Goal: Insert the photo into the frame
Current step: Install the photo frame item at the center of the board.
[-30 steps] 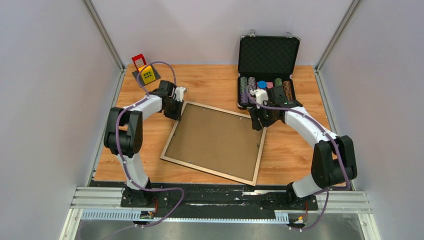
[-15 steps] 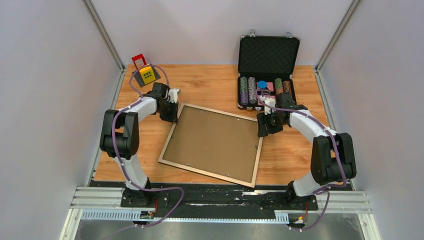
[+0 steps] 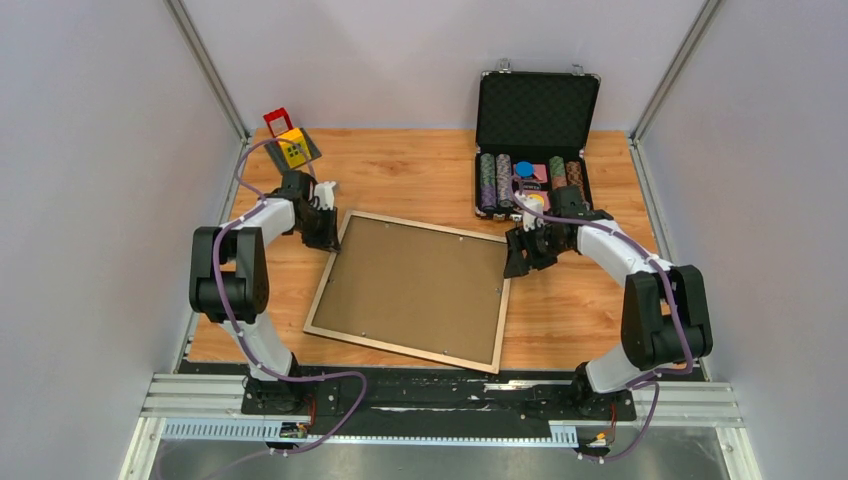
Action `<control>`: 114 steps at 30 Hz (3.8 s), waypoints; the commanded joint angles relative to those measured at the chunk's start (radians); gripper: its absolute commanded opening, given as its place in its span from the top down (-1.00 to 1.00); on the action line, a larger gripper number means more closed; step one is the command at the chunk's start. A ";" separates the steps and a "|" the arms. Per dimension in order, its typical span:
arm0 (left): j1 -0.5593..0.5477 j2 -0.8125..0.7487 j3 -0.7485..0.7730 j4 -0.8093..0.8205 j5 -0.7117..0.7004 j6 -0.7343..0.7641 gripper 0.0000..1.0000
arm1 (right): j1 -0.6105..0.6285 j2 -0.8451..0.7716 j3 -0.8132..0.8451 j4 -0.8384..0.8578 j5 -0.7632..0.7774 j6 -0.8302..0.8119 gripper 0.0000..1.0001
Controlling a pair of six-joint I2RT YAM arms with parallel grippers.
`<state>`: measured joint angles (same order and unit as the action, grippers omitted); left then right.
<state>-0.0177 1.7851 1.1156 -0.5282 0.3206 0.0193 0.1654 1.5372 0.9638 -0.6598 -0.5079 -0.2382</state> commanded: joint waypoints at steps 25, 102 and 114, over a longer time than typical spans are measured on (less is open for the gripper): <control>0.044 -0.001 -0.052 0.017 0.055 -0.168 1.00 | 0.135 0.090 -0.044 0.039 0.082 0.010 -0.31; 0.043 -0.025 -0.056 0.000 0.247 -0.081 1.00 | 0.139 0.178 0.086 0.100 0.168 0.005 0.03; 0.043 -0.027 -0.054 -0.001 0.242 -0.080 1.00 | 0.113 0.163 0.084 0.091 0.142 0.006 -0.14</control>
<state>0.0341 1.7691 1.0626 -0.4999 0.4667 -0.0574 0.2817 1.7142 1.0348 -0.6144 -0.3511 -0.2184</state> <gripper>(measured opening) 0.239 0.581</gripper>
